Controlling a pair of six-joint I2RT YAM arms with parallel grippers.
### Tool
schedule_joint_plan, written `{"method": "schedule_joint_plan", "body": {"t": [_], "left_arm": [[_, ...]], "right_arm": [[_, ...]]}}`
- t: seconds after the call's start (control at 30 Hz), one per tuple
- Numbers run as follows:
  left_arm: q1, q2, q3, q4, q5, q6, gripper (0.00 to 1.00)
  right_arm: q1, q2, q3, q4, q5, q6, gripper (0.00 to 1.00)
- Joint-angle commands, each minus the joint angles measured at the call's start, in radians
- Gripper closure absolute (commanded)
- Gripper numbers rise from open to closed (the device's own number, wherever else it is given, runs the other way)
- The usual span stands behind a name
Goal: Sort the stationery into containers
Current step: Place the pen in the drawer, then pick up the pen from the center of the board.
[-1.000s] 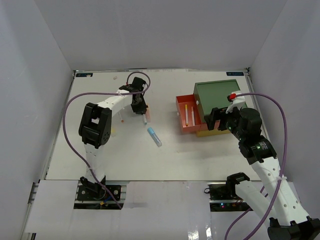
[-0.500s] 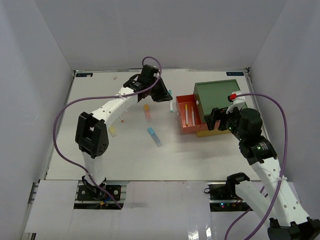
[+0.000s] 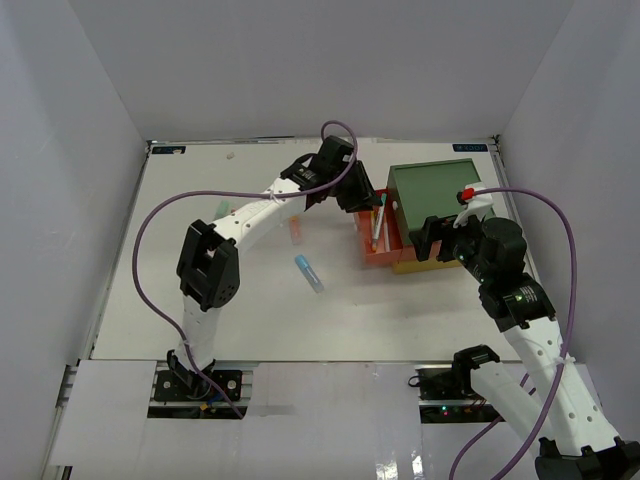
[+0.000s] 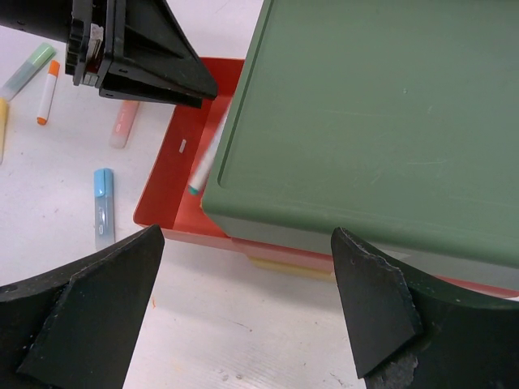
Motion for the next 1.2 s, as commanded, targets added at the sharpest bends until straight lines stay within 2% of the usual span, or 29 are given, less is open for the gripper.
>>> {"method": "schedule_joint_plan", "body": {"t": [0.0, 0.17, 0.27, 0.37, 0.4, 0.53, 0.7, 0.93, 1.17], "left_arm": [[-0.001, -0.06, -0.004, 0.013, -0.051, -0.012, 0.56], [0.0, -0.099, -0.044, 0.012, -0.088, 0.028, 0.32], [0.008, -0.12, -0.07, -0.005, -0.108, 0.066, 0.26], [0.046, -0.177, -0.131, -0.03, -0.149, 0.105, 0.26], [0.063, -0.197, -0.194, -0.03, -0.15, 0.119, 0.26], [0.189, -0.298, -0.354, -0.051, -0.202, 0.183, 0.26], [0.302, -0.392, -0.463, -0.117, -0.39, 0.289, 0.26], [0.454, -0.353, -0.507, -0.136, -0.478, 0.347, 0.29], [0.511, -0.205, -0.451, -0.134, -0.504, 0.352, 0.33]], "right_arm": [[0.001, -0.006, -0.006, 0.043, 0.007, 0.0, 0.1], [0.001, -0.003, -0.006, 0.043, 0.007, -0.001, 0.1], [0.001, -0.006, -0.006, 0.041, 0.007, 0.0, 0.1], [0.001, -0.009, -0.006, 0.039, 0.01, -0.003, 0.1], [0.001, -0.01, -0.006, 0.041, 0.012, -0.001, 0.1], [0.0, -0.007, -0.015, 0.046, 0.003, -0.001, 0.1], [0.0, -0.012, -0.018, 0.046, 0.01, 0.0, 0.1], [0.001, -0.004, -0.012, 0.043, 0.003, 0.0, 0.1], [0.001, -0.007, -0.013, 0.041, 0.004, 0.0, 0.1]]}}
